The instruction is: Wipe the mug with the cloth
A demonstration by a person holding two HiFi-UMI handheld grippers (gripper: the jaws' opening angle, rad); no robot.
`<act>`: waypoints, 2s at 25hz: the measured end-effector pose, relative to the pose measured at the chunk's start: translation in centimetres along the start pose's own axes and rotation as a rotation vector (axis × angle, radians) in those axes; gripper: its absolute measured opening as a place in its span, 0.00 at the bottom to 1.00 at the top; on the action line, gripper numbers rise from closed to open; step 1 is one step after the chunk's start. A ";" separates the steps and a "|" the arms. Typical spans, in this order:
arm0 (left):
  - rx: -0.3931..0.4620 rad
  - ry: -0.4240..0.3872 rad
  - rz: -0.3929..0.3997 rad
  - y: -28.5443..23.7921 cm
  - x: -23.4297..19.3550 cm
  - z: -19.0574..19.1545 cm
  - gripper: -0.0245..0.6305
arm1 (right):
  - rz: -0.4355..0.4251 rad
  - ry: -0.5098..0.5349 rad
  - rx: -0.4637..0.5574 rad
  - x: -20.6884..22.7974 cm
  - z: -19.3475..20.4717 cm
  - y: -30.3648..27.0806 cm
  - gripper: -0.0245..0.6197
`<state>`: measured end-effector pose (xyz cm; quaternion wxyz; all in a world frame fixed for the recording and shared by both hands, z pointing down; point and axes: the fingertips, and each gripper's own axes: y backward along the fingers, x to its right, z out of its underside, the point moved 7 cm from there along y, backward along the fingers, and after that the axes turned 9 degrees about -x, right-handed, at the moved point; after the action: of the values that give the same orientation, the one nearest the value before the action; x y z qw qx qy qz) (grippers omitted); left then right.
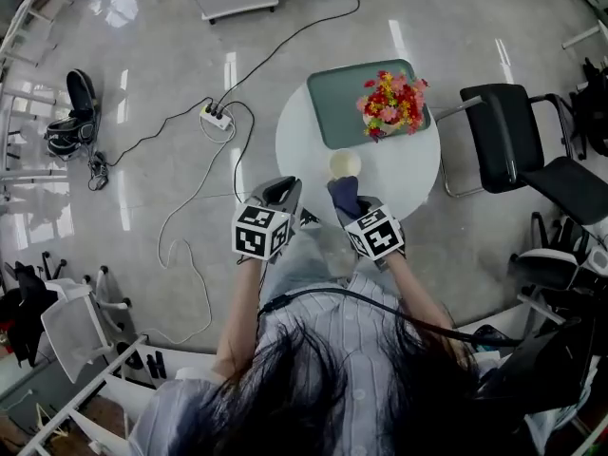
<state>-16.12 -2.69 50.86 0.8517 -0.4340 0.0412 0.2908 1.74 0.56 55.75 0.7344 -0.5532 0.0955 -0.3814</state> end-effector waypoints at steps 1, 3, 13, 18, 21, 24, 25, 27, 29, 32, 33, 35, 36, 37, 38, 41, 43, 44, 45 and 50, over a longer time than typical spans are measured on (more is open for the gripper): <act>-0.016 -0.022 0.018 -0.4 -0.3 -0.3 0.11 | 0.016 0.000 -0.010 0.0 -0.1 -0.4 0.20; -0.063 -0.075 0.061 -1.3 -0.7 -0.5 0.11 | 0.041 0.000 -0.027 0.0 -0.1 -1.3 0.20; -0.291 -0.300 0.188 -5.2 0.5 2.1 0.11 | 0.102 -0.031 -0.037 -0.2 1.3 -1.1 0.20; -0.285 -0.267 0.174 -6.5 2.0 2.4 0.11 | 0.067 -0.075 -0.038 0.4 2.3 -0.9 0.20; -0.292 -0.252 0.161 -7.0 2.6 2.4 0.12 | 0.074 -0.076 -0.070 0.9 2.2 -1.7 0.20; -0.320 -0.246 0.154 -7.9 3.4 2.6 0.24 | 0.046 -0.094 -0.073 1.3 2.1 -2.5 0.20; -0.326 -0.247 0.149 -8.4 3.6 2.6 0.24 | 0.036 -0.101 -0.071 1.6 2.1 -2.6 0.20; -0.328 -0.250 0.137 -9.7 4.0 2.7 0.25 | 0.026 -0.113 -0.073 2.4 2.2 -2.7 0.20; -0.334 -0.246 0.128 -10.8 4.5 2.8 0.24 | 0.022 -0.119 -0.078 3.2 2.6 -2.7 0.20; -0.336 -0.248 0.104 -11.1 4.6 2.7 0.24 | 0.017 -0.120 -0.080 3.5 2.8 -2.7 0.20; -0.334 -0.251 0.099 -11.1 4.5 2.7 0.24 | 0.016 -0.120 -0.077 3.5 2.8 -2.7 0.20; -0.334 -0.262 0.093 -11.1 4.2 2.6 0.24 | 0.016 -0.122 -0.074 3.6 2.6 -2.7 0.20; -0.336 -0.270 0.090 -11.1 4.1 2.6 0.24 | 0.017 -0.123 -0.074 3.7 2.6 -2.6 0.20; -0.338 -0.281 0.088 -11.1 4.0 2.6 0.24 | 0.017 -0.124 -0.074 3.8 2.6 -2.6 0.20; -0.341 -0.293 0.085 -11.1 3.9 2.6 0.24 | 0.017 -0.127 -0.074 3.8 2.7 -2.5 0.20; -0.356 -0.331 0.082 -11.1 3.9 2.8 0.22 | 0.018 -0.134 -0.074 4.2 3.0 -2.4 0.20; -0.367 -0.354 0.092 -11.2 4.0 2.8 0.21 | 0.022 -0.137 -0.074 4.5 3.1 -2.2 0.20; -0.372 -0.367 0.098 -11.3 4.1 2.8 0.21 | 0.024 -0.139 -0.074 4.7 3.2 -2.2 0.20; -0.377 -0.382 0.102 -11.3 4.1 2.7 0.20 | 0.025 -0.141 -0.074 4.8 3.3 -2.2 0.20; -0.407 -0.461 0.109 -11.3 3.3 2.5 0.20 | 0.034 -0.145 -0.073 5.5 3.1 -2.1 0.20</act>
<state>-7.82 -4.40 59.38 0.7175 -0.5154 -0.1887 0.4289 6.31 -0.98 60.25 0.7252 -0.6040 0.0652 -0.3240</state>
